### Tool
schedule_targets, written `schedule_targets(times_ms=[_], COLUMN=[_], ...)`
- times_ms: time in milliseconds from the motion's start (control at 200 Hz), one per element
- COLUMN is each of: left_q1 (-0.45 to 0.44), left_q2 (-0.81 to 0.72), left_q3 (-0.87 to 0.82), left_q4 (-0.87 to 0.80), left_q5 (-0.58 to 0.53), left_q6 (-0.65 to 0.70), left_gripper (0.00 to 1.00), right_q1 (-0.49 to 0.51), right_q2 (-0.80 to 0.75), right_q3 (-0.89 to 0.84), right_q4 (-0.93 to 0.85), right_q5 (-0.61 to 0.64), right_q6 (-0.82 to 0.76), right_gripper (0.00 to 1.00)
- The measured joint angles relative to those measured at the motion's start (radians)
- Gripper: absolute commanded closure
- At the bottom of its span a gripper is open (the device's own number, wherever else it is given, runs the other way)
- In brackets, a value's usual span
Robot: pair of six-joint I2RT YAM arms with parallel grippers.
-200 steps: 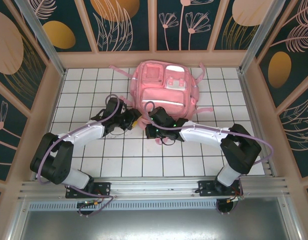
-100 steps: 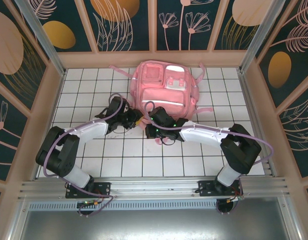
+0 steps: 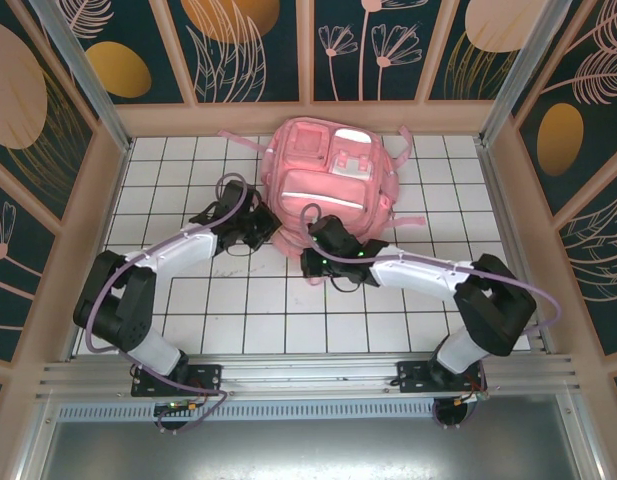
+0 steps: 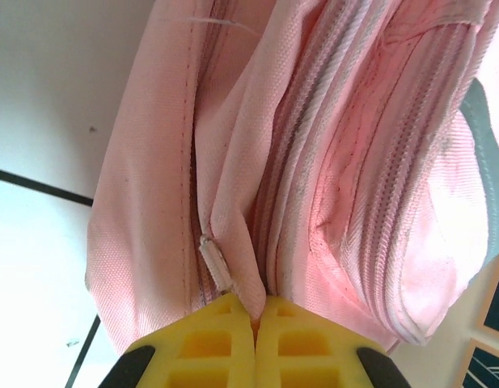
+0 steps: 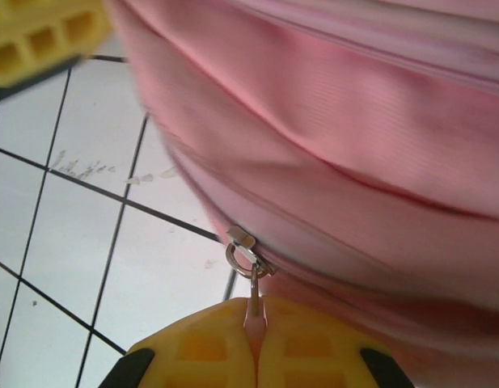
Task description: Pack the student bag
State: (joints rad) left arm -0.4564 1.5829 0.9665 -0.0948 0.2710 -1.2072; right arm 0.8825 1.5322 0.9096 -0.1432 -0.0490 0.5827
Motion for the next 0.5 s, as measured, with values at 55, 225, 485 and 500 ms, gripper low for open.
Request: schedule_targets(times_ms=[55, 225, 485, 500], left_q1=[0.014, 0.039, 0.063, 0.064], left_q2=[-0.009, -0.038, -0.055, -0.055], left_q3=[0.001, 0.004, 0.019, 0.02], left_q4=[-0.004, -0.018, -0.045, -0.047], left_q5=[-0.002, -0.007, 0.006, 0.007], left_q6=[0.004, 0.023, 0.056, 0.057], left_gripper=[1.0, 1.0, 1.0, 1.0], right_q1=[-0.019, -0.073, -0.168, -0.173], right_q2=[-0.026, -0.093, -0.137, -0.14], right_q3=[-0.023, -0.085, -0.137, -0.14], right_q4=[-0.002, -0.003, -0.001, -0.001], right_q5=[0.0, 0.002, 0.003, 0.004], right_q6=[0.0, -0.008, -0.032, -0.034], right_gripper=[1.0, 1.0, 1.0, 1.0])
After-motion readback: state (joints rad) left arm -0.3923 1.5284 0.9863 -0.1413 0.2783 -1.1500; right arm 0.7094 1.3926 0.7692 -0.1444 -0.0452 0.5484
